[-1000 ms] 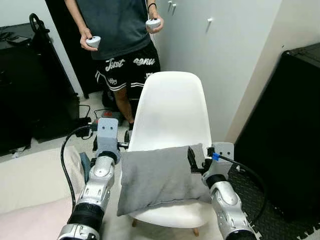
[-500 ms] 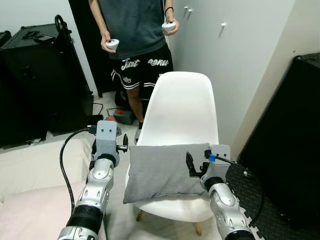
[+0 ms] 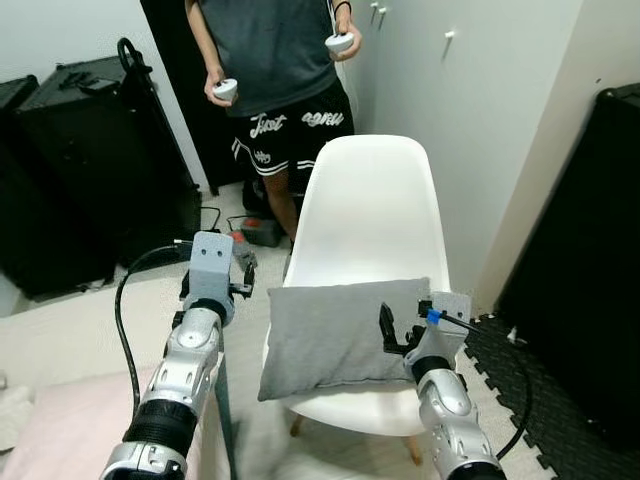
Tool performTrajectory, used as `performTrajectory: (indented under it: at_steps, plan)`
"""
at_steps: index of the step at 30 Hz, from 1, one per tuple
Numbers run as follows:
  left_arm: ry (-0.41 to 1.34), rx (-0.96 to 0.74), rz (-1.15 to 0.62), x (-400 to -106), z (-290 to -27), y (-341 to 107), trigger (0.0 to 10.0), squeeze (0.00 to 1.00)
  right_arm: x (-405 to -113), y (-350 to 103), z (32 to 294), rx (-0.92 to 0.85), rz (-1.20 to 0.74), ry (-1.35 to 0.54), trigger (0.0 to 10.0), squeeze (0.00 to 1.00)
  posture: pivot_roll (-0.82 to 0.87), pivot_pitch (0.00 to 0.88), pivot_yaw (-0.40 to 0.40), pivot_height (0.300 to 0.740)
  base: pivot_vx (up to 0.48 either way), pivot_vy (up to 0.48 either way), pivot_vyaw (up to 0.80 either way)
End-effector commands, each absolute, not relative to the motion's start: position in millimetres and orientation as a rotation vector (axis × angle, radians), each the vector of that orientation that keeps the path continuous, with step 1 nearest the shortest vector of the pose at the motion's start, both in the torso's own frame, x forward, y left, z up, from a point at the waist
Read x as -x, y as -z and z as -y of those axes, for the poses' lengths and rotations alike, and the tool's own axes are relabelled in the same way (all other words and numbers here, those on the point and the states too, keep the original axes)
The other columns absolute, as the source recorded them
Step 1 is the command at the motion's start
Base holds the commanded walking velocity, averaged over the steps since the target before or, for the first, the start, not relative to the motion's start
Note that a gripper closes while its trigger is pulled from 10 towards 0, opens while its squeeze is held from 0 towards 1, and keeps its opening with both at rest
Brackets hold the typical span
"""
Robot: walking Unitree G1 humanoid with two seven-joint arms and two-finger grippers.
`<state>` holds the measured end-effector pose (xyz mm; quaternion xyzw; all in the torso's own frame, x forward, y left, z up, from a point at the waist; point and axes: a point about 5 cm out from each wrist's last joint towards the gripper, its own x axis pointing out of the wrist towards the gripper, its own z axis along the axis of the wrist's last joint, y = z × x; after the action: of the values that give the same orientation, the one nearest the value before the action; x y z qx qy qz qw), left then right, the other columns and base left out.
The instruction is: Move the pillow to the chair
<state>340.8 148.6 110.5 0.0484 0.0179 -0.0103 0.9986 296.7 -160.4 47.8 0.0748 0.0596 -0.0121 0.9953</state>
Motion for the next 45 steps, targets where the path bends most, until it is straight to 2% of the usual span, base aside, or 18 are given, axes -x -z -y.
performTrajectory:
  at_steps: [1, 3, 4, 9, 12, 14, 17, 22, 26, 27, 45]
  plan:
    - [0.013, -0.118, -0.062, -340, -153, -106, 10.0, 0.0, -293, -42, 159, -0.162, -0.139, 0.033, 10.0, 0.0, 0.02, 0.066, 0.158, 0.74, 0.0, 0.0, 0.0]
    - [0.015, -0.118, -0.062, -341, -154, -107, 10.0, 0.0, -293, -41, 160, -0.164, -0.139, 0.041, 10.0, 0.0, 0.02, 0.065, 0.16, 0.74, 0.0, 0.0, 0.0]
    - [0.0, -0.105, -0.068, -341, -154, -105, 10.0, 0.0, -293, -43, 162, -0.15, -0.135, 0.028, 10.0, 0.0, -0.02, 0.07, 0.107, 0.74, 0.0, 0.0, 0.0]
    - [-0.044, -0.071, -0.086, -335, -153, -96, 10.0, 0.0, -293, -45, 165, -0.104, -0.14, -0.022, 10.0, 0.0, -0.04, 0.079, 0.044, 0.74, 0.0, 0.0, 0.0]
    - [-0.117, -0.035, -0.12, -320, -152, -78, 10.0, 0.0, -297, -49, 167, -0.033, -0.163, -0.119, 10.0, 0.0, -0.07, 0.09, -0.072, 0.74, 0.0, 0.0, 0.0]
    - [-0.134, -0.025, -0.129, -317, -153, -74, 10.0, 0.0, -298, -50, 167, -0.017, -0.168, -0.141, 10.0, 0.0, -0.07, 0.09, -0.072, 0.74, 0.0, 0.0, 0.0]
    - [-0.18, 0.005, -0.153, -306, -152, -63, 10.0, 0.0, -304, -50, 168, 0.011, -0.195, -0.18, 10.0, 0.0, -0.07, 0.092, -0.138, 0.74, 0.0, 0.0, 0.0]
    - [-0.186, 0.009, -0.16, -302, -153, -60, 10.0, 0.0, -307, -50, 166, 0.024, -0.205, -0.201, 10.0, 0.0, -0.06, 0.091, -0.15, 0.74, 0.0, 0.0, 0.0]
    - [-0.182, -0.012, -0.17, -301, -154, -58, 10.0, 0.0, -307, -47, 166, 0.027, -0.217, -0.206, 10.0, 0.0, -0.05, 0.089, -0.133, 0.74, 0.0, 0.0, 0.0]
    - [-0.169, -0.033, -0.177, -300, -155, -56, 10.0, 0.0, -306, -47, 167, 0.025, -0.217, -0.197, 10.0, 0.0, -0.05, 0.092, -0.105, 0.74, 0.0, 0.0, 0.0]
    - [-0.115, -0.03, -0.177, -304, -148, -60, 10.0, 0.0, -298, -36, 168, 0.016, -0.253, -0.147, 10.0, 0.0, -0.04, 0.099, -0.04, 0.74, 0.0, 0.0, -0.03]
